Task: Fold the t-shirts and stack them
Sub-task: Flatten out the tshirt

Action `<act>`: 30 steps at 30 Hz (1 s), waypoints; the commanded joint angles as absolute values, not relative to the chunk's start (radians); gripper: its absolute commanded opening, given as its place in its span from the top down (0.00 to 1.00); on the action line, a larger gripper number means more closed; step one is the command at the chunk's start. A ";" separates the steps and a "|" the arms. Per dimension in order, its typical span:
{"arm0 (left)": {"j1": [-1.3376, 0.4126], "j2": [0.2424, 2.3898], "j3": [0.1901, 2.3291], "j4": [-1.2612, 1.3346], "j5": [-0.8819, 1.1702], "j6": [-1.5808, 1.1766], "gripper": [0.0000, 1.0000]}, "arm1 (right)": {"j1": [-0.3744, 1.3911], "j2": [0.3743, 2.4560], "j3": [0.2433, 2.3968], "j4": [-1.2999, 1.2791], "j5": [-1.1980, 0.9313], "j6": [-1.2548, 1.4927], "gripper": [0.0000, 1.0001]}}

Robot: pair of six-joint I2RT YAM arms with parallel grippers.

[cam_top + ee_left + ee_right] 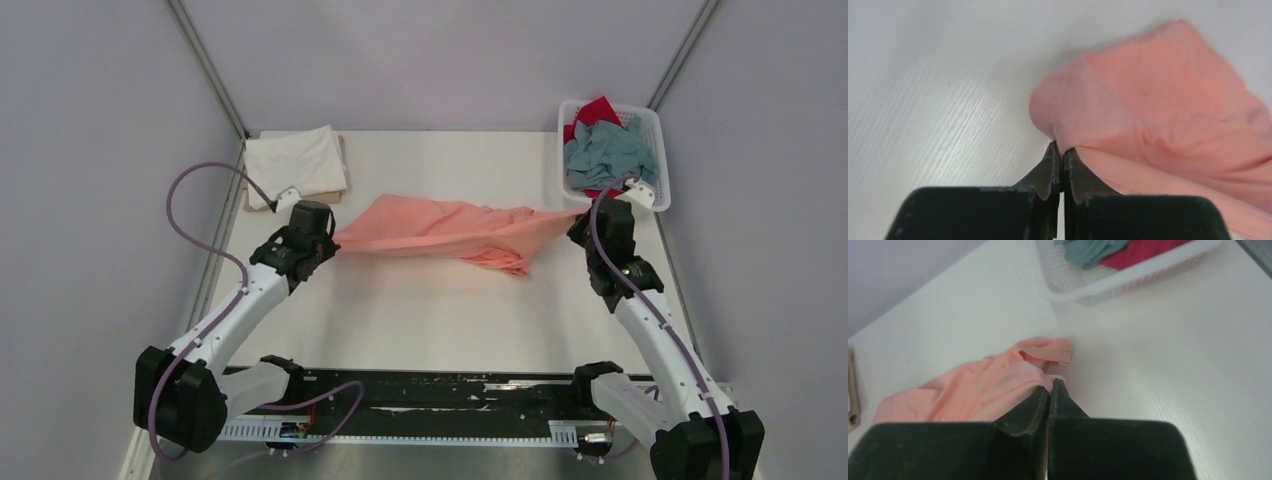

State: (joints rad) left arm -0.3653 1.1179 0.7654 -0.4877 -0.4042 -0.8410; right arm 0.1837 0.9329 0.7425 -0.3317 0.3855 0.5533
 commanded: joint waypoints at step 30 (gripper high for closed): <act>-0.331 0.652 1.802 -0.654 -0.023 -0.478 1.00 | 0.178 0.766 2.003 -0.488 0.017 0.318 1.00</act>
State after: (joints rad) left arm -0.3378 0.6559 1.7756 -0.6235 -0.0708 -0.5110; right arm 0.1806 0.6910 1.9358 -0.4355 0.0238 0.3634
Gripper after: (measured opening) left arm 0.018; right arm 0.005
